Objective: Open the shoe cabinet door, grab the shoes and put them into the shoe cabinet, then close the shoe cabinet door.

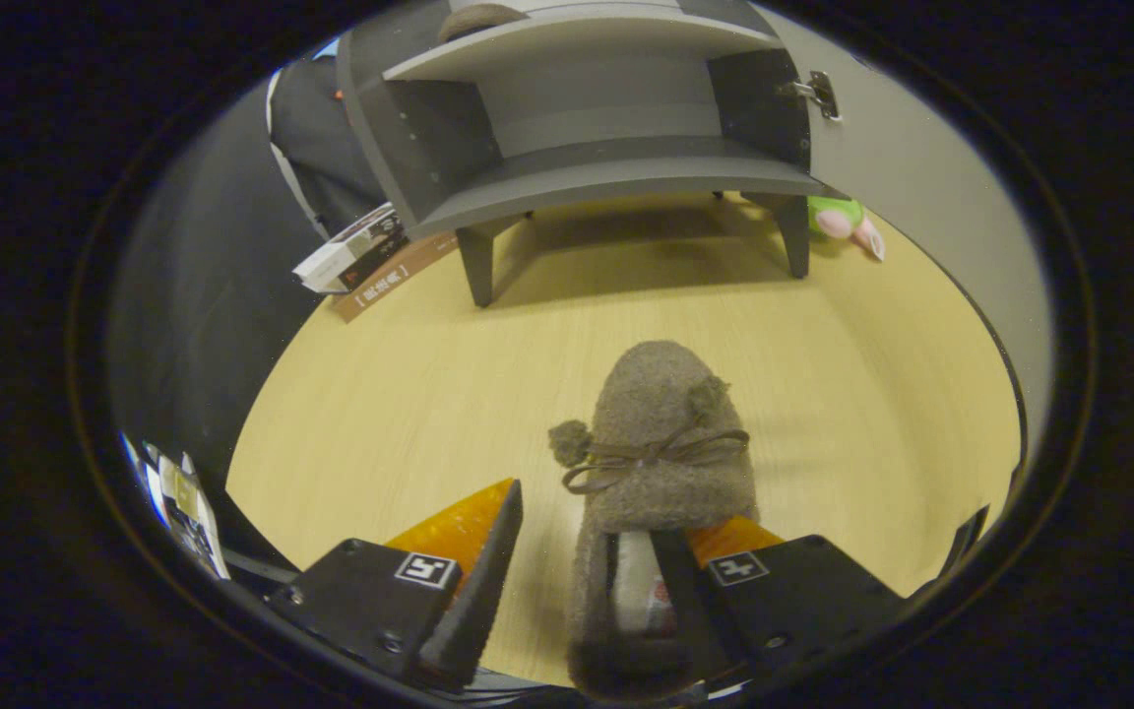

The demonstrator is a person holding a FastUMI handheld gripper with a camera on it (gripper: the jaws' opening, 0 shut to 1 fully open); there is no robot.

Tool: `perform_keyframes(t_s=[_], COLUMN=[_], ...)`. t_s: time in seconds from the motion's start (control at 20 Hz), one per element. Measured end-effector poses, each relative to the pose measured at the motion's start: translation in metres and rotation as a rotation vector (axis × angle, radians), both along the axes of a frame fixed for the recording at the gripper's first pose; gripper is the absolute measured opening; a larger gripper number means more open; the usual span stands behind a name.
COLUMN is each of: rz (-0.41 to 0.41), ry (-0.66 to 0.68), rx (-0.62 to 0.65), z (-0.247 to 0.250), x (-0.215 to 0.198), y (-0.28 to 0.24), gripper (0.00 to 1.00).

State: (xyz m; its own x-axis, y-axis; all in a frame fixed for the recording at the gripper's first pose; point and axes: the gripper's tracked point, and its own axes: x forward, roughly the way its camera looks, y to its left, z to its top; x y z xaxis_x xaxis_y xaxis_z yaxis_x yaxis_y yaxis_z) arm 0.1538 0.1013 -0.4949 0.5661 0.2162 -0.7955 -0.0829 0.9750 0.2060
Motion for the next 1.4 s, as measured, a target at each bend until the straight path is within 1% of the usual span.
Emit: perform_keyframes(t_s=[0.1,0.2,0.3,0.4,0.5,0.65,0.85,1.1,1.4], rz=[-0.015,-0.006,0.003,0.006,0.011,0.019,0.033,0.027,-0.021], ry=[0.009,0.022,0.033,0.024,0.006,-0.027,-0.116,-0.283,-0.499], rx=[-0.034,0.001,0.004,0.002,0.012,0.025,0.018,0.002,-0.027], z=[-0.005,-0.005,-0.001,0.007,0.019,0.044,0.092,0.181,0.299], x=[0.001,-0.001,-0.003,-0.003,-0.005,-0.013,-0.022,-0.025,-0.003], y=[-0.012,-0.005,-0.002,-0.003,-0.004,-0.002,-0.001,-0.004,-0.002], gripper=[0.5,0.22,0.1,0.07,0.06,0.06,0.06,0.06,0.06])
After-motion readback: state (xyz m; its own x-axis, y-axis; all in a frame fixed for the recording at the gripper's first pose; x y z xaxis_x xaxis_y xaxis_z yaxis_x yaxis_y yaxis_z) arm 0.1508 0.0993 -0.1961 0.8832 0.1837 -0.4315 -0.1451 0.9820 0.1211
